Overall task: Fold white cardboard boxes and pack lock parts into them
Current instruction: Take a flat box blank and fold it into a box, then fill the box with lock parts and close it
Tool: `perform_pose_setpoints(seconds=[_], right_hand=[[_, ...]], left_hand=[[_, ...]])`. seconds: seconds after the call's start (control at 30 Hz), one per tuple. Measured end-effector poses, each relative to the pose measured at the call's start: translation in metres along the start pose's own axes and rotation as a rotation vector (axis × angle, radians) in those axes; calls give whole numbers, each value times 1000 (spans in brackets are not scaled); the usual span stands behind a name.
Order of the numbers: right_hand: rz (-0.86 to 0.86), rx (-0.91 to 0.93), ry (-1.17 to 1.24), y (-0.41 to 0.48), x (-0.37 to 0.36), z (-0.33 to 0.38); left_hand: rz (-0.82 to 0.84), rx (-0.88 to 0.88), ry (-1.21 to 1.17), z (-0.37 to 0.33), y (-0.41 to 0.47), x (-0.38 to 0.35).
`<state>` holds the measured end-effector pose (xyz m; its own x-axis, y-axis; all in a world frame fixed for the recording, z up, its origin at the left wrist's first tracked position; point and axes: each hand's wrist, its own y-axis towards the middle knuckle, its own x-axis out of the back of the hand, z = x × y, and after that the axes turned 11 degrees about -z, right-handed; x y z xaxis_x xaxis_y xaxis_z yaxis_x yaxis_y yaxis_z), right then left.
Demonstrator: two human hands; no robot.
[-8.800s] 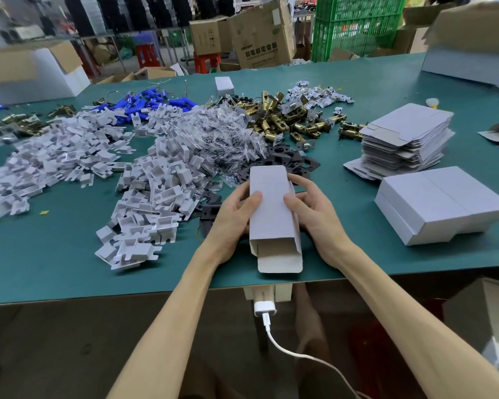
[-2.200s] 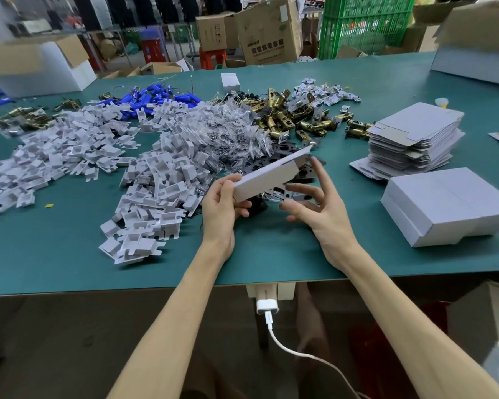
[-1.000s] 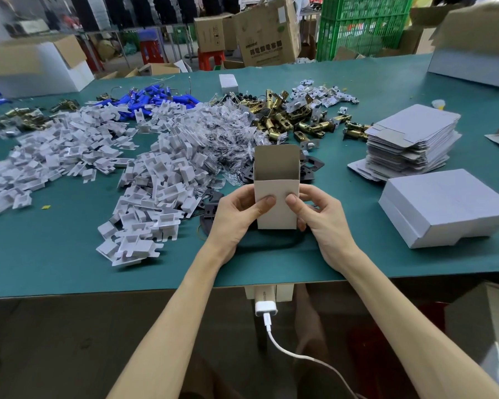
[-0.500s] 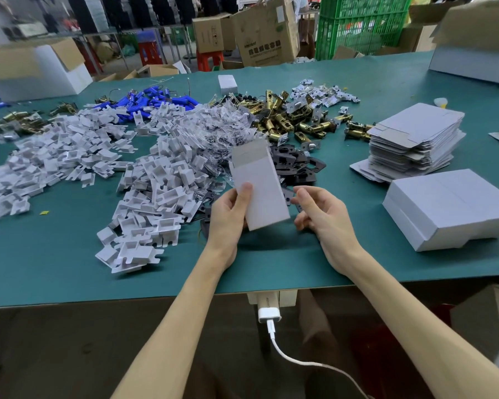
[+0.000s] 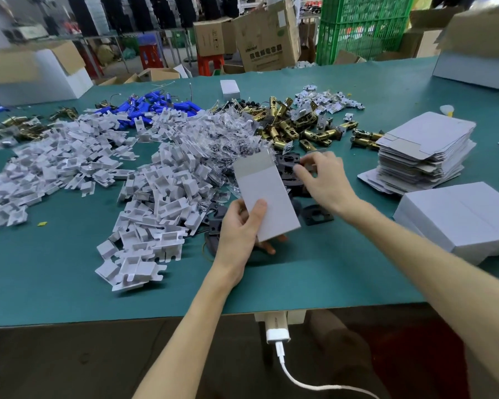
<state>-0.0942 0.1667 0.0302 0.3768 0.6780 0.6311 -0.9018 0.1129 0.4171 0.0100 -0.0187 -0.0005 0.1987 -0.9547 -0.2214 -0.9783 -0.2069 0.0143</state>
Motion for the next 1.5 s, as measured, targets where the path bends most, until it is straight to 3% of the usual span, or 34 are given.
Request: perform_pose_setpoints(seconds=[0.13, 0.3, 0.87, 1.03, 1.23, 1.37, 1.5], right_hand=[[151, 1, -299, 52, -16, -19], [244, -13, -471, 77, -29, -32], [132, -122, -631, 56, 4, -33], [180, -184, -616, 44, 23, -29], [367, -208, -605, 30, 39, -22], [435, -329, -416, 23, 46, -16], [436, -570, -41, 17, 53, -16]], left_hand=[[18, -1, 3, 3, 0, -1], [22, 0, 23, 6, 2, -1], [40, -36, 17, 4, 3, 1], [33, -58, 57, 3, 2, 1], [25, -63, 81, 2, 0, 1], [8, -54, 61, 1, -1, 0], [8, -48, 57, 1, 0, 0]])
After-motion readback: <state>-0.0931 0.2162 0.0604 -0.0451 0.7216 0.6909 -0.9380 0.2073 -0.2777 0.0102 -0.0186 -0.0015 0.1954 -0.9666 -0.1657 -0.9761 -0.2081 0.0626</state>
